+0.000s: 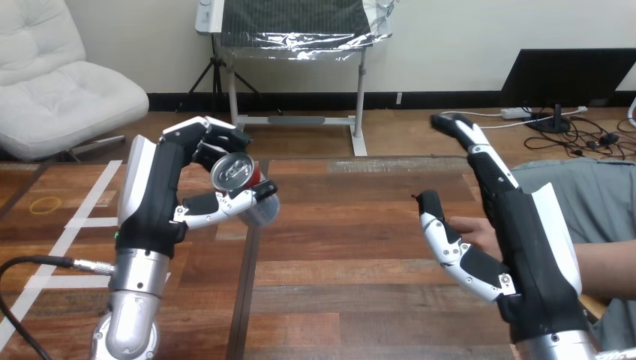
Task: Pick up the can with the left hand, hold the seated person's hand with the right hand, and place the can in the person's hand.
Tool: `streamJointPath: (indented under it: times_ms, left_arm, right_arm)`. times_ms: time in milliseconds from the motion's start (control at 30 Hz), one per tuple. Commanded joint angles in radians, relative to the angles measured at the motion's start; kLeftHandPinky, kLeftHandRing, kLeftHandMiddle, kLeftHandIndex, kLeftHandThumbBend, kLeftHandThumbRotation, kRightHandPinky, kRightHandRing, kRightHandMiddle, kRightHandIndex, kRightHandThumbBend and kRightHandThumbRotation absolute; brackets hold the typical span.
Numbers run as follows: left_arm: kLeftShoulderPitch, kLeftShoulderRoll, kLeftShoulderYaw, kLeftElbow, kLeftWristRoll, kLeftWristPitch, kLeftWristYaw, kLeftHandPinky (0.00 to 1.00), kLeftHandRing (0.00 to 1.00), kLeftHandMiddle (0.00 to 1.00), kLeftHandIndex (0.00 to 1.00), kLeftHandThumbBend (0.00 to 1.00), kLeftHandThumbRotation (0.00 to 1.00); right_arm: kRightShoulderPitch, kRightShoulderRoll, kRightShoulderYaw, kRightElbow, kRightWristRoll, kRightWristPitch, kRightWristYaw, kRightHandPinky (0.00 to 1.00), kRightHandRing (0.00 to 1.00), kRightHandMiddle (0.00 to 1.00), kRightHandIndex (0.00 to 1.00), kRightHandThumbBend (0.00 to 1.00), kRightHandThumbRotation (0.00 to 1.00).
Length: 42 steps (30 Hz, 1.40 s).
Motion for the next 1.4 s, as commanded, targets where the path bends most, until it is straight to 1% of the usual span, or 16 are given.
streamJointPath:
  times_ms: [0, 67, 100, 167, 200, 367, 433, 667, 700, 767, 867, 900, 1000, 1100, 1267, 1367]
  left_arm:
    - [-0.022, -0.024, 0.02, -0.096, -0.03, 0.01, -0.018, 0.42, 0.46, 0.51, 0.52, 0.66, 0.0]
    - [-0.017, -0.027, 0.021, -0.111, -0.03, 0.018, -0.023, 0.42, 0.46, 0.51, 0.52, 0.66, 0.0]
    - [-0.015, -0.03, 0.02, -0.12, -0.028, 0.022, -0.024, 0.42, 0.46, 0.51, 0.52, 0.66, 0.0]
    - [-0.012, -0.033, 0.021, -0.132, -0.026, 0.028, -0.026, 0.43, 0.46, 0.51, 0.52, 0.66, 0.0]
    - [-0.01, -0.036, 0.02, -0.14, -0.025, 0.034, -0.028, 0.43, 0.46, 0.51, 0.51, 0.66, 0.0]
    - [-0.004, -0.047, 0.02, -0.167, -0.022, 0.05, -0.037, 0.42, 0.46, 0.51, 0.51, 0.66, 0.0]
    - [-0.002, -0.052, 0.019, -0.179, -0.02, 0.059, -0.04, 0.42, 0.45, 0.5, 0.51, 0.67, 0.0]
    - [0.008, -0.064, 0.014, -0.213, -0.019, 0.085, -0.056, 0.42, 0.45, 0.5, 0.51, 0.67, 0.0]
    - [0.009, -0.067, 0.013, -0.217, -0.021, 0.086, -0.06, 0.42, 0.45, 0.5, 0.51, 0.67, 0.0]
    - [0.01, -0.071, 0.013, -0.223, -0.023, 0.089, -0.066, 0.41, 0.44, 0.5, 0.51, 0.67, 0.0]
    - [0.011, -0.077, 0.011, -0.23, -0.024, 0.092, -0.072, 0.41, 0.44, 0.49, 0.51, 0.67, 0.0]
    - [0.012, -0.08, 0.01, -0.234, -0.022, 0.095, -0.073, 0.41, 0.44, 0.49, 0.51, 0.67, 0.0]
    - [0.013, -0.084, 0.008, -0.241, -0.017, 0.098, -0.075, 0.4, 0.43, 0.49, 0.51, 0.67, 0.0]
    - [0.013, -0.084, 0.004, -0.242, -0.01, 0.093, -0.079, 0.39, 0.43, 0.49, 0.51, 0.67, 0.0]
    - [0.012, -0.088, 0.001, -0.244, -0.002, 0.091, -0.084, 0.39, 0.42, 0.48, 0.52, 0.67, 0.0]
    - [0.012, -0.093, -0.001, -0.247, 0.002, 0.093, -0.087, 0.39, 0.43, 0.48, 0.52, 0.67, 0.0]
  right_arm:
    - [-0.074, -0.048, -0.045, -0.049, -0.046, 0.041, 0.018, 1.0, 1.0, 0.98, 0.92, 0.31, 0.0]
    - [-0.079, -0.062, -0.054, -0.052, -0.072, 0.057, 0.025, 1.0, 0.99, 0.97, 0.92, 0.36, 0.0]
    - [-0.084, -0.08, -0.064, -0.051, -0.098, 0.068, 0.032, 1.0, 0.98, 0.97, 0.92, 0.38, 0.0]
    - [-0.09, -0.097, -0.074, -0.05, -0.126, 0.08, 0.04, 0.95, 0.95, 0.96, 0.91, 0.46, 0.0]
    - [-0.096, -0.114, -0.084, -0.047, -0.145, 0.092, 0.05, 0.93, 0.94, 0.95, 0.91, 0.48, 0.0]
    - [-0.115, -0.162, -0.112, -0.04, -0.186, 0.126, 0.082, 0.83, 0.89, 0.93, 0.89, 0.59, 0.0]
    - [-0.125, -0.189, -0.125, -0.037, -0.209, 0.152, 0.101, 0.79, 0.87, 0.92, 0.88, 0.64, 0.0]
    - [-0.15, -0.266, -0.157, -0.017, -0.255, 0.207, 0.154, 0.72, 0.84, 0.9, 0.86, 0.72, 0.0]
    - [-0.156, -0.286, -0.162, -0.008, -0.281, 0.214, 0.159, 0.71, 0.84, 0.9, 0.86, 0.73, 0.0]
    - [-0.161, -0.308, -0.165, 0.0, -0.31, 0.222, 0.164, 0.69, 0.82, 0.88, 0.85, 0.77, 0.0]
    - [-0.174, -0.337, -0.172, 0.02, -0.344, 0.24, 0.175, 0.68, 0.81, 0.87, 0.84, 0.81, 0.0]
    - [-0.181, -0.348, -0.174, 0.027, -0.357, 0.254, 0.185, 0.67, 0.81, 0.87, 0.84, 0.81, 0.0]
    - [-0.194, -0.373, -0.176, 0.044, -0.376, 0.277, 0.207, 0.68, 0.81, 0.86, 0.83, 0.84, 0.0]
    - [-0.208, -0.401, -0.178, 0.07, -0.385, 0.28, 0.22, 0.69, 0.82, 0.86, 0.83, 0.86, 0.0]
    - [-0.226, -0.442, -0.178, 0.118, -0.398, 0.273, 0.224, 0.72, 0.82, 0.85, 0.81, 0.89, 0.0]
    - [-0.237, -0.472, -0.17, 0.146, -0.429, 0.282, 0.232, 0.73, 0.82, 0.85, 0.81, 0.9, 0.0]
